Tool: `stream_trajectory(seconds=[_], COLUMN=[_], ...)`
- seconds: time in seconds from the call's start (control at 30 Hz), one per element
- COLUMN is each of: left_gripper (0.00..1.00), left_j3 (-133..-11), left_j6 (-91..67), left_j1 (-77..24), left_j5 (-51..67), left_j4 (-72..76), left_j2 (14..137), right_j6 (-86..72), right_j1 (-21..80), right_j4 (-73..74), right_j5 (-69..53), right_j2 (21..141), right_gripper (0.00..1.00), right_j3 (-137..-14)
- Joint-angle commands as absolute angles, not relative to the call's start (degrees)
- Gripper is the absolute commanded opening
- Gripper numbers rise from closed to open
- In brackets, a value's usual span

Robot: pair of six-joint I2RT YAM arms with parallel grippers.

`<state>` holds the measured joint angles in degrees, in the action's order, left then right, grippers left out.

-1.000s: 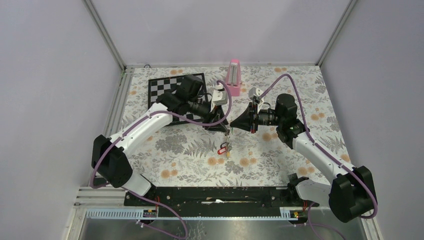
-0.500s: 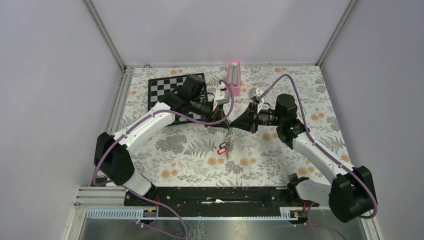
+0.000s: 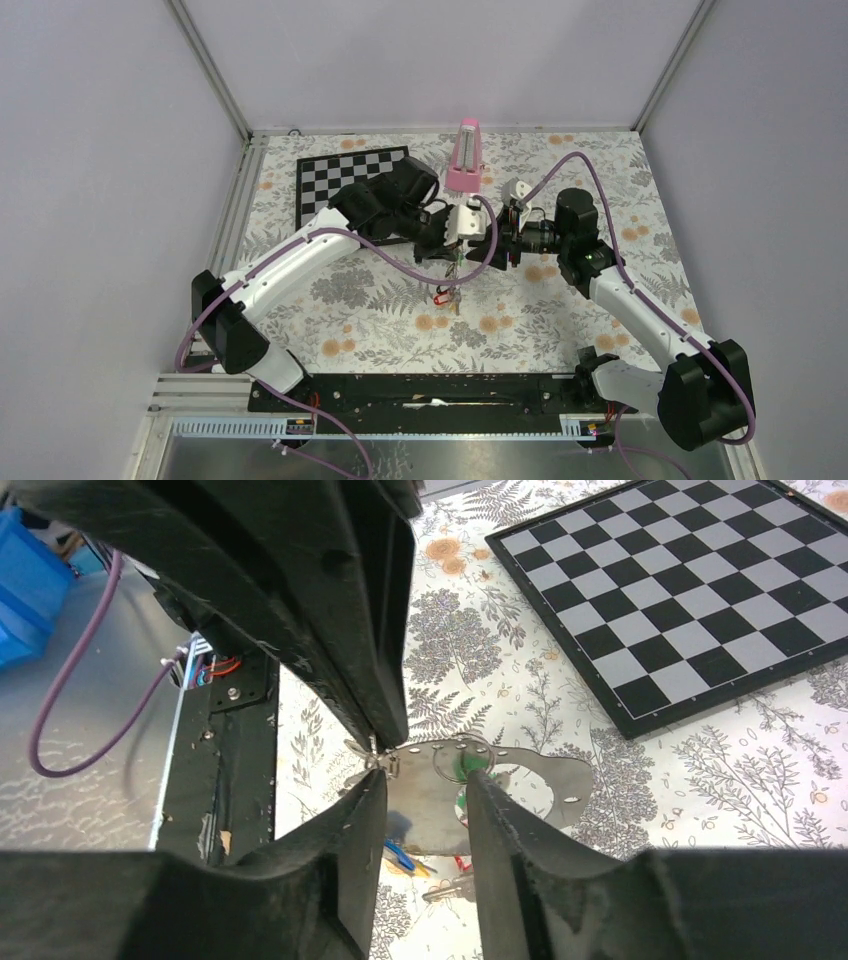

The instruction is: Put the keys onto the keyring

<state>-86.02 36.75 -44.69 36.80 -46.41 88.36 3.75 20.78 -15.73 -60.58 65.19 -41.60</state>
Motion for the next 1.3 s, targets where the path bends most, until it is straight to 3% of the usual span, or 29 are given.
stream_trajectory(seconds=[0.0, 0.37, 0.77, 1.07, 1.27], left_gripper=[0.0, 0.02, 0.02, 0.02, 0.02], left_j3=[-92.75, -96.24, -97.06, -95.63, -95.63], left_j6=[42.25, 41.62, 40.13, 39.53, 39.21], left_j1=[-47.94, -51.8, -51.88, -51.89, -51.88], left_j5=[23.98, 20.45, 22.35, 23.05, 23.72], left_j4=[-52.62, -53.34, -53.26, -52.16, -51.95], left_j2=[88.36, 90.95, 91.92, 90.77, 90.79], right_j6=[8.26, 4.16, 5.57, 6.09, 4.09], right_j1=[20.55, 21.27, 23.09, 23.33, 23.6], right_j4=[-13.87, -18.93, -19.11, -18.82, -20.56], right_j5=[-61.41, -66.09, -65.24, -64.47, -64.66], right_j2=[63.92, 64.59, 66.22, 66.85, 67.24], right_gripper=[0.46, 0.52, 0.48, 0.36, 0.13], right_j3=[-43.62, -42.31, -40.72, -40.52, -40.48])
